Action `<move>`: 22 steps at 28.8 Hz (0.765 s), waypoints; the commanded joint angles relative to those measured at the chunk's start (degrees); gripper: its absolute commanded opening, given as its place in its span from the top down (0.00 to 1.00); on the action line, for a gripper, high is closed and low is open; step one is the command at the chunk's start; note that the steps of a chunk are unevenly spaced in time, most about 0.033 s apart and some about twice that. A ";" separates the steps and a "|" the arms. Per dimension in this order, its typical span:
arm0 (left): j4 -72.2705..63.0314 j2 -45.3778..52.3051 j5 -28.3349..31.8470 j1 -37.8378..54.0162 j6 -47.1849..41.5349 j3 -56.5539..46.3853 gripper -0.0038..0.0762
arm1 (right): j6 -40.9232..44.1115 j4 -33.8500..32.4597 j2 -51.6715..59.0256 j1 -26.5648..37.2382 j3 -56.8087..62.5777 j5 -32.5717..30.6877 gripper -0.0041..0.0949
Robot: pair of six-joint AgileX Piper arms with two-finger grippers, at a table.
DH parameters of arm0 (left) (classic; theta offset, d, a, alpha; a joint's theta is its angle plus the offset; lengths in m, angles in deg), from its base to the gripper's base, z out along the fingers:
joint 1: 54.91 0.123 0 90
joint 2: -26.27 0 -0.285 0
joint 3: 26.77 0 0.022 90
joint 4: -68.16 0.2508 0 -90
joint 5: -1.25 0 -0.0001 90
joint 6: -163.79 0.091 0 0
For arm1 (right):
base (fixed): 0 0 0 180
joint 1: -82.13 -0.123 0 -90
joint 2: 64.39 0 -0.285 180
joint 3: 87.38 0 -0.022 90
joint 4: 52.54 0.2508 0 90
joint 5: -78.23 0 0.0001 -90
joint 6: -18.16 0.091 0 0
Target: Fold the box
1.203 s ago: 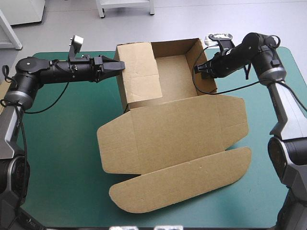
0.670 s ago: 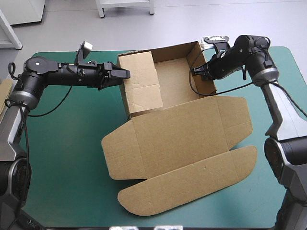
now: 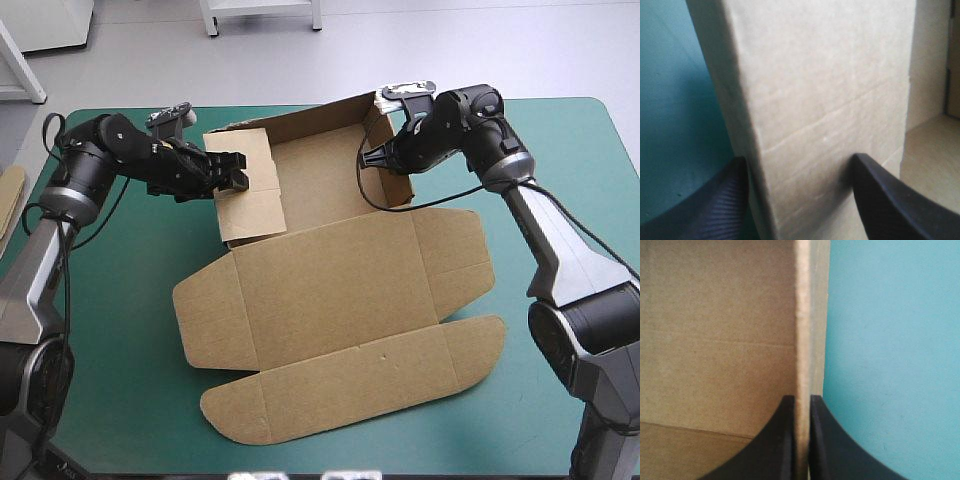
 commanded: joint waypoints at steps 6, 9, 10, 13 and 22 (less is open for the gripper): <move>12.03 2.51 8.96 -5.93 -8.22 2.06 0.45 | 0.59 1.06 3.30 -0.91 -1.67 3.02 0.96; 11.95 1.79 8.13 -6.29 -9.14 2.06 0.51 | 0.59 0.81 3.30 -0.91 -1.67 2.91 0.96; 10.84 1.67 7.98 -6.29 -9.14 2.06 0.52 | 0.59 0.60 3.30 -0.91 -1.67 2.80 0.96; 8.86 1.44 8.36 -6.29 -9.14 2.06 0.56 | 0.59 -0.36 3.30 -0.91 -1.67 1.89 0.96; 9.43 1.44 12.50 -6.29 -8.95 2.06 0.96 | 0.59 -3.57 3.30 -0.91 -1.67 -0.77 0.96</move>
